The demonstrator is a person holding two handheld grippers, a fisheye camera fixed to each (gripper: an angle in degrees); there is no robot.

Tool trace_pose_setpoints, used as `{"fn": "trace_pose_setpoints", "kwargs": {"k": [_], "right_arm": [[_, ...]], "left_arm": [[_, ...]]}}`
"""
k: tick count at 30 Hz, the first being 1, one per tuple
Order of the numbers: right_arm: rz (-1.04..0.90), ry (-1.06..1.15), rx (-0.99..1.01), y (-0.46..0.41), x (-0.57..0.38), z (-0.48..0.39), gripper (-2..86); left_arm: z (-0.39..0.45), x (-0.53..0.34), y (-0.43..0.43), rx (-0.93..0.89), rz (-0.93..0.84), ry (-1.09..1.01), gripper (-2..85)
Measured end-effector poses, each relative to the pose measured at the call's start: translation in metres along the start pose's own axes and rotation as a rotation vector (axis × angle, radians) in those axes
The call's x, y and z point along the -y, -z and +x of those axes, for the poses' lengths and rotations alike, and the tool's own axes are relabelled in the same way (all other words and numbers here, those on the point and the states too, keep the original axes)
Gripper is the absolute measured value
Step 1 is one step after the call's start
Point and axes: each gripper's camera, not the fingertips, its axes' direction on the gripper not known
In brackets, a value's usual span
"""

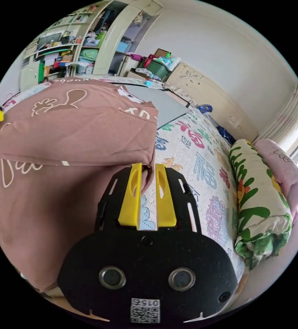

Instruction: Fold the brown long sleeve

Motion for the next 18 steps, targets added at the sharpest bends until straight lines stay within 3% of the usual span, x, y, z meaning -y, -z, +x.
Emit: {"fn": "trace_pose_setpoints", "kwargs": {"k": [3, 5, 9, 12, 18], "right_arm": [[0.221, 0.245, 0.319, 0.06, -0.006, -0.052, 9.4], [0.232, 0.441, 0.39, 0.071, -0.012, -0.1, 9.6], [0.155, 0.604, 0.419, 0.047, -0.031, -0.168, 11.6], [0.05, 0.663, 0.423, 0.027, -0.048, -0.184, 11.3], [0.037, 0.682, 0.418, 0.033, -0.084, -0.176, 4.3]], "left_arm": [[0.001, 0.021, -0.001, 0.045, 0.056, 0.026, 10.0], [-0.011, 0.037, -0.024, -0.012, 0.024, 0.084, 11.1], [-0.033, 0.059, -0.087, -0.176, -0.128, 0.184, 12.3], [-0.017, 0.059, -0.106, -0.123, -0.193, 0.146, 11.8], [0.008, 0.051, -0.108, -0.11, -0.215, 0.104, 5.3]]}}
